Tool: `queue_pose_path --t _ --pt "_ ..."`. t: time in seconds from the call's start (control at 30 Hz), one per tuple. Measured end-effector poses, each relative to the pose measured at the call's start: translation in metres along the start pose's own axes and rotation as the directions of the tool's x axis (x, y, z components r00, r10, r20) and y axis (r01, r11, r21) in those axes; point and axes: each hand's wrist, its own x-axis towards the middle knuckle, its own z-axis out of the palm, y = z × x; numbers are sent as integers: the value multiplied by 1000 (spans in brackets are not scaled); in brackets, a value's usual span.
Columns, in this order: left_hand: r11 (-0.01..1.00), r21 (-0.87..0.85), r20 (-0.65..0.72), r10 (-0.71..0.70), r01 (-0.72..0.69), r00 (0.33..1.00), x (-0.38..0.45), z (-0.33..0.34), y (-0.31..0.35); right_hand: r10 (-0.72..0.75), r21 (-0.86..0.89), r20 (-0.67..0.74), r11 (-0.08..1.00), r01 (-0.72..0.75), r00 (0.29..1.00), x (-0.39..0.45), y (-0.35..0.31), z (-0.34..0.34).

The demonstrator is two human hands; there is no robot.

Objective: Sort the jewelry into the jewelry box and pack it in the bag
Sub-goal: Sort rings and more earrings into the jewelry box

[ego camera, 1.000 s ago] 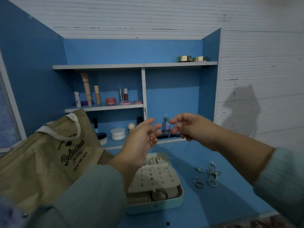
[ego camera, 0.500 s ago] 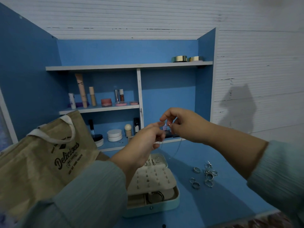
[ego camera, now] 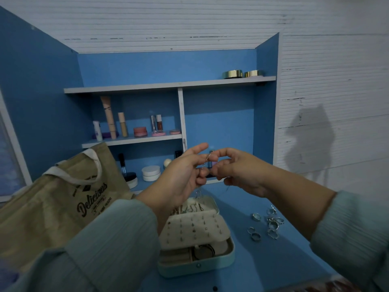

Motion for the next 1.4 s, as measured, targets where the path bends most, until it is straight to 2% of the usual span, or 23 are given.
queue_pose_path --t 0.27,0.4,0.57,0.67,0.8,0.93,1.0,1.1,1.23,1.4 --pt "999 -47 66 1 2 998 -3 -4 -1 -11 80 34 997 9 999 4 2 7" --pt "996 -80 47 35 -31 998 -2 -10 -3 6 74 -89 997 1 996 6 2 8" --pt "992 -125 -11 20 -21 1000 3 -24 -14 52 404 -187 915 28 981 10 -5 2" --pt "986 -167 -27 -13 8 1000 2 -30 -22 39 462 -173 886 46 984 10 -8 1" --pt "977 -214 -72 -21 5 997 0 -31 -32 38 405 -155 914 28 987 12 -6 8" --pt "965 -250 -164 39 -80 986 7 -38 -32 94 73 -145 994 -84 985 13 5 7" --pt "981 -164 -196 70 -104 978 11 -41 -29 96 -78 -123 991 -106 988 13 13 5" --pt "991 113 -213 90 -67 973 19 -44 -30 92 -221 -129 968 -119 987 17 20 3" --pt "926 377 -165 87 -19 983 33 -49 -37 88 -168 -176 979 -118 980 29 28 0" --pt "857 513 -133 41 34 990 47 -61 -54 129 -59 -209 988 -144 969 46 47 -1"
